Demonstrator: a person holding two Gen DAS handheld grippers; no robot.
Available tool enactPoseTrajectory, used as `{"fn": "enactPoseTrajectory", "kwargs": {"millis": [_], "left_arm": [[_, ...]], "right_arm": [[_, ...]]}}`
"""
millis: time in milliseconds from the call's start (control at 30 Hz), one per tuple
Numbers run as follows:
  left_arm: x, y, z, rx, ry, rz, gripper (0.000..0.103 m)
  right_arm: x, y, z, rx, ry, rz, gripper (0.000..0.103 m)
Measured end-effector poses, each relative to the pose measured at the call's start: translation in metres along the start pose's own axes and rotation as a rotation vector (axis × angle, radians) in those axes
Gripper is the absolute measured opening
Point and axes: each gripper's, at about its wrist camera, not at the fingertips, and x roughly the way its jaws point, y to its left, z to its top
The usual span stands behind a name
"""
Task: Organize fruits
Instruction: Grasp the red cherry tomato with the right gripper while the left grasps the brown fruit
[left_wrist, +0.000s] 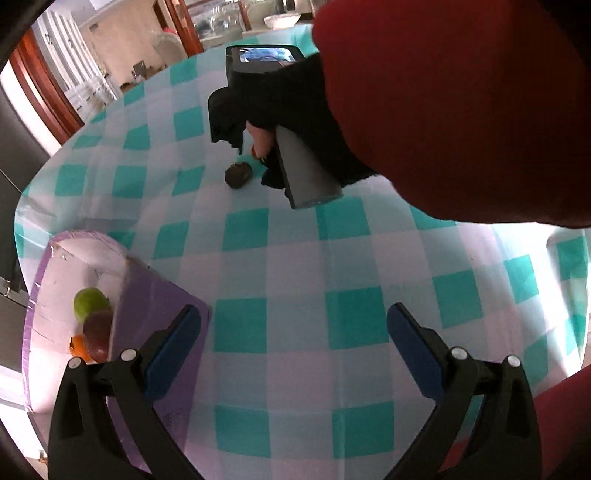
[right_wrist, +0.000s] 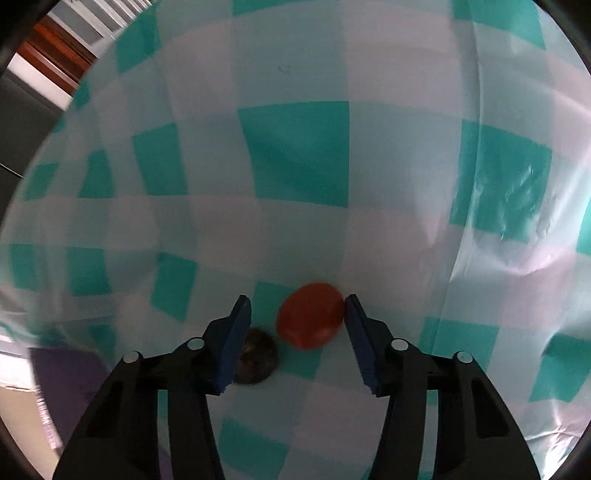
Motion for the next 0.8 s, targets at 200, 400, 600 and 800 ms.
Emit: {"fn": "enactPoseTrajectory", "kwargs": {"millis": [200,400,600,800], "left_arm": [[0.010,0.006,0.008,-0.006,0.017,0.003,0.101],[0.019,0.002,0.029,0.002,-0.003,-0.049,0.101],[0.053,0.015,0.068,-0.131,0.012,-0.143,0.101],[0.120,0.052,0.117,-0.354,0.036,-0.057,0.101]], "right_arm": [[0.001,0.014,-0.013,-0.141,-0.012,-0.059,0.039],[-0.023,-0.021,-0.030,-0.183,-0.036,0.132,0.034],[-0.056,-0.080,-0.045,-0.249,-0.113,0.170,0.034],[-0.064,-0.128,-0.060,-0.214,-0.144,0.147,0.034]]}}
